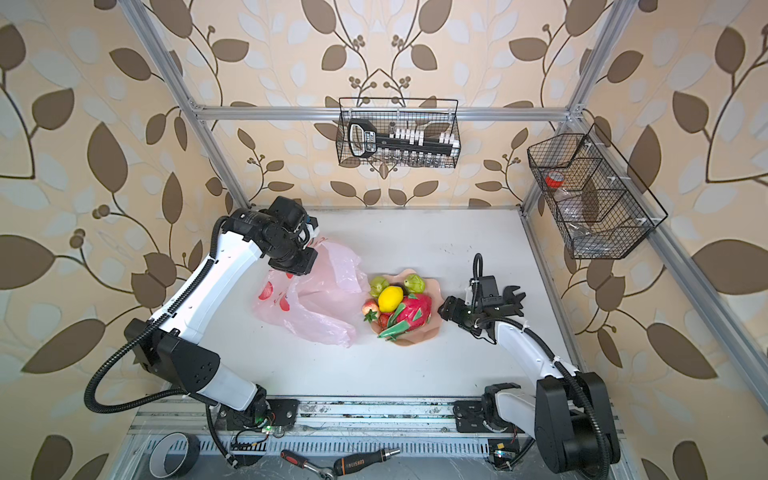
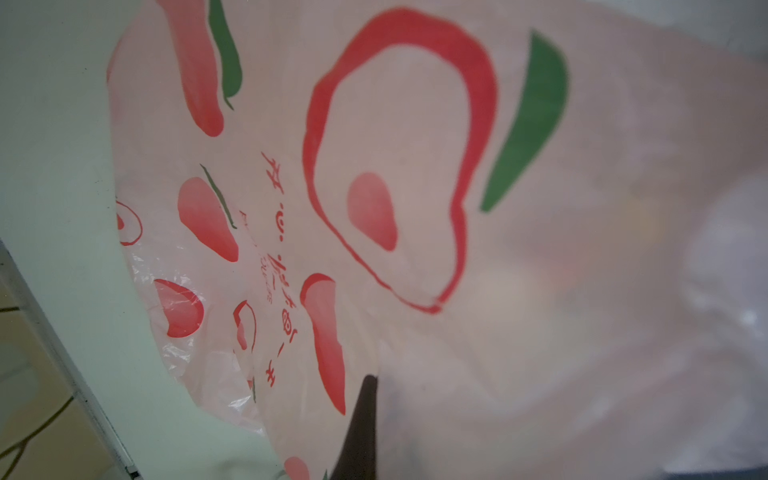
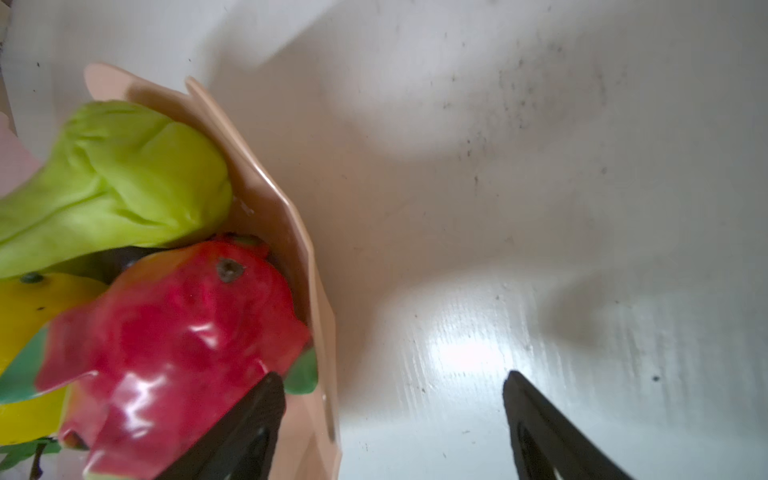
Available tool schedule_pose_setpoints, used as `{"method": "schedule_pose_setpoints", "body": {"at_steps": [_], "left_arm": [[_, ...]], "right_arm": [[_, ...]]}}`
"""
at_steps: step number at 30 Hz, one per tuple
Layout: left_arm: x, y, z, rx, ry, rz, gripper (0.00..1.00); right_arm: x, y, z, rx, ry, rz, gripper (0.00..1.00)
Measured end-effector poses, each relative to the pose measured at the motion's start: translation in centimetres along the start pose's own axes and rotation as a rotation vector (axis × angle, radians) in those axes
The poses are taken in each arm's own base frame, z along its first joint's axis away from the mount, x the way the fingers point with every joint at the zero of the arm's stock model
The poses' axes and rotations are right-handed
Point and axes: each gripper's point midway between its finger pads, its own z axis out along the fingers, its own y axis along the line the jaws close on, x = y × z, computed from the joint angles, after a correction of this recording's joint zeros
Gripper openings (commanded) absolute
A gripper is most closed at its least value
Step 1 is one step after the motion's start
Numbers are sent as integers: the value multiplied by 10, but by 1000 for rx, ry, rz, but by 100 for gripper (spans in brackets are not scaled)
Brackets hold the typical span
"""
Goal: Place the fruits into the plastic bag
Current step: 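Hold the bag open with the left gripper while the right moves over the plate, then lower the right gripper onto the green pear and close on it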
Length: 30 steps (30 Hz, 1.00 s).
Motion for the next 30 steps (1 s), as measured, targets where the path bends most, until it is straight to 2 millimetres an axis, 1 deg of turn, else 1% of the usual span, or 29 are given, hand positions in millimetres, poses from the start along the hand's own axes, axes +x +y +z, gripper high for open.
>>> {"method": "schedule_pose_setpoints", "body": {"at_steps": [3,6,9,11,14,16,18,20,23,26,30], "left_arm": [[4,7,1,-38,15,-1,0],[7,13,1,-70,27,-3,0],[11,15,4,-81,41,-6,0],[13,15,5,-81,52,-10,0],[16,15,8,-79,63,-14,0],[17,15,11,-77,71,-18,0],[20,14,14,-72,79,-23,0],[22,14,17,-69,90,-30,0],[26,14,22,-63,104,-37,0],[27,17,24,-62,109,-52,0],[28,29,24,-69,102,-90,0]], "right_arm": [[-14,12,-20,-14,-55,-30,90],[-31,30,-46,-45,-121,-72,91],[-44,51,-68,-83,-167,-131,96],[-43,74,-79,-120,-175,-204,97],[-30,118,-88,-202,-145,-331,97],[-19,144,-89,-244,-114,-404,97],[-6,169,-86,-272,-78,-475,97],[6,189,-80,-279,-46,-538,97],[16,211,-68,-252,-18,-619,98],[19,226,-56,-216,-13,-680,98],[16,231,-35,-155,-6,-729,98]]}}
